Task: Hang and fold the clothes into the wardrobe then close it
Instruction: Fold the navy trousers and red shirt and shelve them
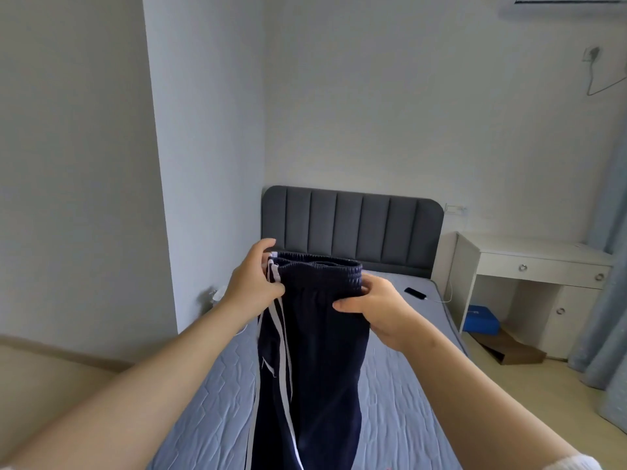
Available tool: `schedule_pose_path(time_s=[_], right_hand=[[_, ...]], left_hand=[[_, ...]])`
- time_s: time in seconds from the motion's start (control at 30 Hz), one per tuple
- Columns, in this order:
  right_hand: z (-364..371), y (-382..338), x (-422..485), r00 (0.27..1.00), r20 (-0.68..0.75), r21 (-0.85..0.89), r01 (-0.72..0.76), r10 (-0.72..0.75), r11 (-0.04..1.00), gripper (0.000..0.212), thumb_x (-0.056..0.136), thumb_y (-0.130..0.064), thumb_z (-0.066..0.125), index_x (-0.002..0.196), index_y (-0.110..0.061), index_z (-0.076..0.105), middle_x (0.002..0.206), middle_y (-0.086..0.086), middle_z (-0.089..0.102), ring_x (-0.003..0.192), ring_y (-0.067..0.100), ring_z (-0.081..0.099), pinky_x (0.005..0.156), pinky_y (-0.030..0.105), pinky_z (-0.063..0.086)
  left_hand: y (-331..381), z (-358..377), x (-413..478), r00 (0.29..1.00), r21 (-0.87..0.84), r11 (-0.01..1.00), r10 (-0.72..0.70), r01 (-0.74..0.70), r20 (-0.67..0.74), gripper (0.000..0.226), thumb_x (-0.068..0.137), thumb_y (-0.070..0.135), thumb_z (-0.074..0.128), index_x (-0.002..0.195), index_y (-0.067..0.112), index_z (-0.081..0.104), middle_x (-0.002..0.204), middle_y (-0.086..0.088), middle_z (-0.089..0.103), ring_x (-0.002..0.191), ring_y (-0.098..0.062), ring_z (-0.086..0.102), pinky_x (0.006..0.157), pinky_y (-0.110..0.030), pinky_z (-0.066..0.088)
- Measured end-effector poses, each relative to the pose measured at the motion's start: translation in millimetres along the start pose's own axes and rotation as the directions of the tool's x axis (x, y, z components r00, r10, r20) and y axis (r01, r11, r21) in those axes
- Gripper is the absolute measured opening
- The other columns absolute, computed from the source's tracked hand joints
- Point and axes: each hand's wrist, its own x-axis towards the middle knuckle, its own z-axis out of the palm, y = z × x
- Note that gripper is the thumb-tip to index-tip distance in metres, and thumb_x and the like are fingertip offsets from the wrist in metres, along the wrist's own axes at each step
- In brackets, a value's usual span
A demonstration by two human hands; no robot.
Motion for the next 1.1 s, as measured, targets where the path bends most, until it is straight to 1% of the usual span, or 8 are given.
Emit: schedule_pose_path(time_s=[0.1, 0.23, 0.37, 0.6, 0.73, 0.83, 0.97, 1.1], right_hand=[[0.6, 0.0, 7.2, 0.997, -0.069, -0.251, -0.048, 0.032, 0.967, 0.016, 0.078, 0.002, 0.067, 0.090, -0.009, 0.070, 0.090, 0.005, 0.071, 0.077, 0.013, 0.066, 0.060, 0.015, 0.050], [7.4, 3.7, 17.2, 0.984, -0.161, -0.165, 0.048, -0.075, 0.985, 0.008, 0.084, -0.008, 0.065, 0.087, -0.015, 0.067, 0.088, -0.001, 0.070, 0.081, 0.013, 0.065, 0.064, 0.016, 0.052], [20.1, -1.9, 32.6, 0.982, -0.166, -0.112, 0.076, -0.094, 0.991, 0.014, 0.093, -0.023, 0.054, 0.083, -0.030, 0.059, 0.088, -0.010, 0.065, 0.084, 0.007, 0.060, 0.066, 0.018, 0.047], [49.4, -45.9, 75.0, 0.937, -0.258, -0.238, 0.176, -0.237, 0.955, 0.008, 0.085, -0.034, 0.063, 0.086, -0.025, 0.064, 0.086, -0.008, 0.067, 0.085, 0.013, 0.063, 0.076, 0.029, 0.053], [65.3, -82.1, 99.9, 0.870, -0.355, -0.462, 0.156, -0.343, 0.873, 0.020, 0.085, -0.030, 0.064, 0.070, -0.017, 0.059, 0.064, -0.006, 0.057, 0.059, 0.008, 0.049, 0.046, 0.009, 0.036], [82.2, -110.8, 112.0, 0.759, -0.444, -0.513, 0.221, -0.477, 0.829, 0.020, 0.089, -0.027, 0.058, 0.071, -0.018, 0.056, 0.061, -0.008, 0.053, 0.055, 0.006, 0.044, 0.041, 0.010, 0.033], [111.8, -159.7, 118.6, 0.606, -0.599, -0.323, 0.415, -0.523, 0.850, 0.028, 0.090, -0.025, 0.054, 0.064, -0.025, 0.048, 0.055, -0.011, 0.044, 0.050, 0.006, 0.036, 0.048, 0.022, 0.029], [126.2, -185.4, 108.7, 0.728, -0.594, -0.048, 0.394, -0.343, 0.918, 0.026, 0.084, -0.034, 0.066, 0.066, -0.016, 0.057, 0.066, 0.001, 0.059, 0.059, 0.014, 0.055, 0.058, 0.027, 0.049]], left_hand=[[-1.4, 0.0, 3.9, 1.000, 0.183, 0.983, -0.005, 0.003, 0.015, 0.055, 0.080, 0.001, 0.058, 0.131, 0.018, 0.045, 0.099, 0.011, 0.053, 0.091, -0.012, 0.050, 0.070, -0.019, 0.037], [1.0, -6.5, 13.5, 0.993, 0.338, 0.937, -0.109, 0.089, 0.042, 0.010, 0.085, 0.018, 0.057, 0.095, 0.020, 0.060, 0.086, 0.002, 0.063, 0.088, -0.022, 0.058, 0.066, -0.028, 0.040], [1.6, -21.5, 24.7, 0.990, 0.427, 0.894, -0.140, 0.135, -0.019, 0.021, 0.092, 0.040, 0.045, 0.110, 0.031, 0.051, 0.080, 0.007, 0.055, 0.079, -0.020, 0.055, 0.060, -0.027, 0.037], [8.1, -59.7, 61.3, 0.979, -0.272, 0.954, -0.165, 0.127, -0.122, 0.014, 0.095, 0.025, 0.047, 0.108, 0.031, 0.047, 0.086, 0.001, 0.060, 0.052, -0.011, 0.065, 0.051, -0.022, 0.053], [0.4, -101.1, 89.4, 0.972, -0.224, 0.971, 0.026, -0.080, -0.234, 0.029, 0.082, 0.008, 0.064, 0.100, 0.028, 0.055, 0.091, 0.013, 0.062, 0.069, -0.001, 0.064, 0.076, -0.019, 0.049], [7.9, -134.0, 111.0, 0.945, -0.054, 0.975, 0.196, -0.217, -0.261, 0.028, 0.079, 0.009, 0.067, 0.077, 0.036, 0.059, 0.080, 0.023, 0.061, 0.077, 0.005, 0.057, 0.064, -0.001, 0.038], [38.6, -170.5, 135.9, 0.897, -0.191, 0.899, 0.332, -0.395, -0.292, 0.026, 0.087, 0.016, 0.056, 0.078, 0.039, 0.051, 0.079, 0.022, 0.061, 0.075, 0.003, 0.062, 0.065, -0.005, 0.046], [58.2, -199.4, 144.3, 0.962, -0.433, 0.859, 0.245, -0.274, -0.122, 0.007, 0.092, 0.032, 0.055, 0.097, 0.029, 0.051, 0.091, 0.004, 0.062, 0.064, -0.015, 0.071, 0.053, -0.027, 0.057]])
